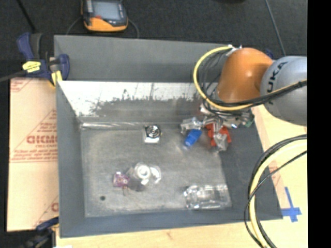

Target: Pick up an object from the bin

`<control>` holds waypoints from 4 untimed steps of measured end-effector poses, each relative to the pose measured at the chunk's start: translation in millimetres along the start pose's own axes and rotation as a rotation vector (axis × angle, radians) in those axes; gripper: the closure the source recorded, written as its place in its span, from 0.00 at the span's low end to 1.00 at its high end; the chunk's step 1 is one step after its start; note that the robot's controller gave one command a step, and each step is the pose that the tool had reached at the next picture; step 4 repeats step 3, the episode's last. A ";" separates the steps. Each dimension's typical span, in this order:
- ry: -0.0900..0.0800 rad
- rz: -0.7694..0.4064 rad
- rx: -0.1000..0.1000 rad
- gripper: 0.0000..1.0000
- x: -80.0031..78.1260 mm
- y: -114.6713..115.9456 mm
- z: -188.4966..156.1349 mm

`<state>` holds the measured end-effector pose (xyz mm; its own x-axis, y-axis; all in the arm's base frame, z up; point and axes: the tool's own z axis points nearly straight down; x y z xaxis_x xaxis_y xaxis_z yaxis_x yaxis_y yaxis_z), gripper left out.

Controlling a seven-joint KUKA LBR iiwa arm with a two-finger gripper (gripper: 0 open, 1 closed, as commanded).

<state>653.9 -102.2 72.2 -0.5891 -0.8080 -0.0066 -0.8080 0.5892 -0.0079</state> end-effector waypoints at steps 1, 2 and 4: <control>0.003 0.003 -0.010 1.00 0.4 1.9 0.8; 0.001 0.008 0.005 1.00 -0.4 -2.7 -80.8; 0.003 0.016 0.001 1.00 0.4 -5.4 -110.2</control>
Offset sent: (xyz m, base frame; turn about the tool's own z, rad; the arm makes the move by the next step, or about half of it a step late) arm 0.0000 0.0000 0.0000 0.0000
